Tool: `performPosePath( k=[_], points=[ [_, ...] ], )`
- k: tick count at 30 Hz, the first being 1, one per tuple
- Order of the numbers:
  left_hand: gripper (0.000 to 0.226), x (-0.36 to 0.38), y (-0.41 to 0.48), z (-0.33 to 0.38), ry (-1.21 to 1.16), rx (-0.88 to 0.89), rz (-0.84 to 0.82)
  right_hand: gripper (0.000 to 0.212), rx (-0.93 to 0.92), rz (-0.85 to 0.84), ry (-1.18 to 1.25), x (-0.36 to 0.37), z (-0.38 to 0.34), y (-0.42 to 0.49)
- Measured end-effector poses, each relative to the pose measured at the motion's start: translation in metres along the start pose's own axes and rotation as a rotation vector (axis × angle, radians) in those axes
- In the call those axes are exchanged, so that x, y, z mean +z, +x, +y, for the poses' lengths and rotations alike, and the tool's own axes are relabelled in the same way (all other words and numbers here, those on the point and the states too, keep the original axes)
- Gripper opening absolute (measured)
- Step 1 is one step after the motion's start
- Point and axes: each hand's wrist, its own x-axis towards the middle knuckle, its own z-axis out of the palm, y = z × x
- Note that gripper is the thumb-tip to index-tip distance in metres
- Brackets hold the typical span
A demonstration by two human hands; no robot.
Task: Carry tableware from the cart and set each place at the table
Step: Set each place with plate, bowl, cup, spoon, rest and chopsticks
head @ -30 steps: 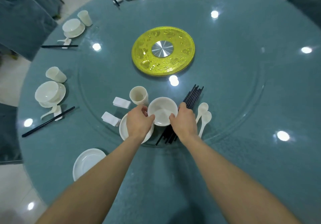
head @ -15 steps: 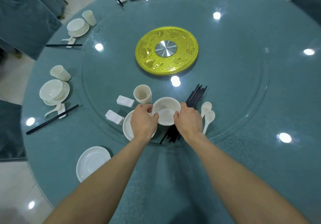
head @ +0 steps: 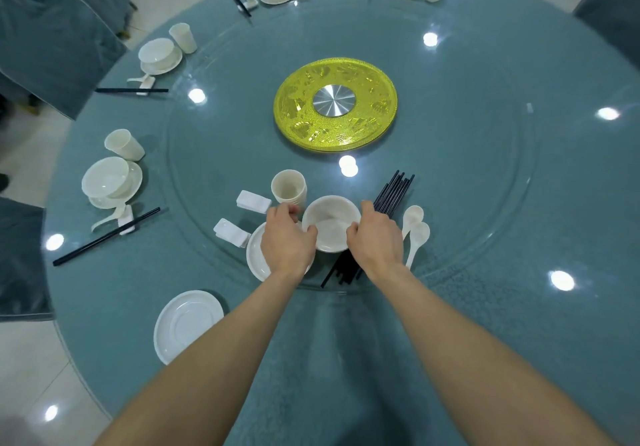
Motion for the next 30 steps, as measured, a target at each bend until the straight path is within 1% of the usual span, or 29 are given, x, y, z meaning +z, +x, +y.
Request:
performPosePath(
  k=[3, 7, 11, 17, 22, 26, 30],
  points=[
    [0.041, -0.002, 0.004, -0.008, 0.058, -0.033, -0.049, 0.015, 0.001, -0.014, 0.012, 0.001, 0.003, 0.001],
    [0.029, 0.000, 0.007, -0.011, 0.049, 0.000, -0.116, 0.015, -0.026, -0.027, 0.058, 0.003, 0.005, 0.001],
    [0.029, 0.000, 0.004, -0.010, 0.046, 0.017, -0.106, 0.020, -0.047, 0.003, 0.043, 0.002, 0.008, -0.001],
    [0.033, 0.002, 0.002, -0.008, -0.020, -0.013, -0.086, 0.018, -0.029, 0.009, 0.102, 0.002, 0.009, -0.001],
    [0.033, -0.001, 0.001, -0.004, -0.077, -0.046, -0.103, 0.019, -0.021, -0.008, 0.155, -0.001, 0.009, -0.002],
    [0.035, -0.006, 0.001, 0.003, -0.104, -0.038, -0.104, 0.021, -0.021, 0.010, 0.130, -0.004, 0.006, -0.007],
    [0.033, -0.015, 0.001, 0.009, -0.159, 0.000, -0.092, 0.020, -0.014, 0.082, 0.135, -0.016, -0.003, -0.012]
  ],
)
